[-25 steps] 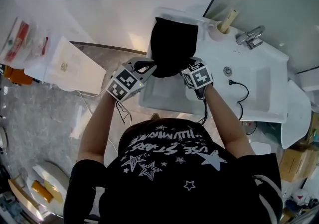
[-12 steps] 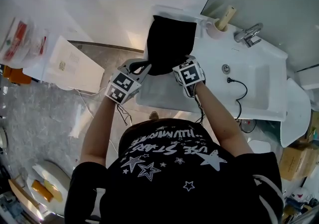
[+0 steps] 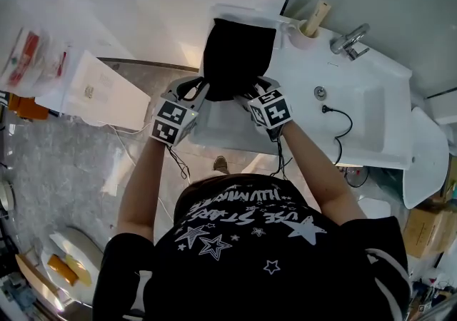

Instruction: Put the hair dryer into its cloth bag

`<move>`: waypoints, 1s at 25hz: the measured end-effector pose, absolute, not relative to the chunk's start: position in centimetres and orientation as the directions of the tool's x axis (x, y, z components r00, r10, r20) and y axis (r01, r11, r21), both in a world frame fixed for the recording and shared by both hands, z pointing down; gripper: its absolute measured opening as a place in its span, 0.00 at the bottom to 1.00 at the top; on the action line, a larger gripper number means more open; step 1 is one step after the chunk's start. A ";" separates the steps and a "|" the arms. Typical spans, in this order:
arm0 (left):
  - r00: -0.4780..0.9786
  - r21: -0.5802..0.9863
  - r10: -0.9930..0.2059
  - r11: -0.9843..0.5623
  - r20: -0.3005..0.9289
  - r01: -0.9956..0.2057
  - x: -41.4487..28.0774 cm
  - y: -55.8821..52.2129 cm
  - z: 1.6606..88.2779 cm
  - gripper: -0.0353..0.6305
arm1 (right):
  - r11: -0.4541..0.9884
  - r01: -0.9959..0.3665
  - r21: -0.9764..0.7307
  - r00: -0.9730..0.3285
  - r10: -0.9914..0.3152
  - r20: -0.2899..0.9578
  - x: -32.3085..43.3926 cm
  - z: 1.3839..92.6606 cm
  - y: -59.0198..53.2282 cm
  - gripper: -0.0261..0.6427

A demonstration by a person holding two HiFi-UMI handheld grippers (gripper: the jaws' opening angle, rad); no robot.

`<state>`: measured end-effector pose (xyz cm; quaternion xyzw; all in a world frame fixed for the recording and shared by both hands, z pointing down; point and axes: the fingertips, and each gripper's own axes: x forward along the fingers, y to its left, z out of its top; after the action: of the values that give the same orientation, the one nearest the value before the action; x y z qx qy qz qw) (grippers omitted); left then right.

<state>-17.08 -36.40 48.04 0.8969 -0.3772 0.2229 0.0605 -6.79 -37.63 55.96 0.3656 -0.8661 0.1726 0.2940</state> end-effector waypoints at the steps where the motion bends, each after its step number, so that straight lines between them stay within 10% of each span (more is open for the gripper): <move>1: 0.610 -0.057 -0.655 -0.701 0.446 -0.711 -17.0 -36.2 48.1 0.19 | 0.674 -0.734 -0.091 -0.566 -0.531 0.631 -6.5 55.8 -37.2 0.58; 12: 0.549 -0.061 -0.738 -0.617 0.393 -0.785 -15.4 -32.8 46.1 0.38 | 0.611 -0.773 -0.173 -0.597 -0.605 0.527 -2.1 51.3 -34.3 0.32; 25: 0.399 -0.071 -0.869 -0.436 0.293 -0.897 -13.9 -26.5 44.1 0.07 | 0.650 -0.721 -0.240 -0.671 -0.567 0.478 1.9 49.1 -28.6 0.05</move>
<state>-13.93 -26.48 44.14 0.8350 -0.5288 0.1442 0.0490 1.94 -28.56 49.13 0.3620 -0.8895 0.2098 0.1834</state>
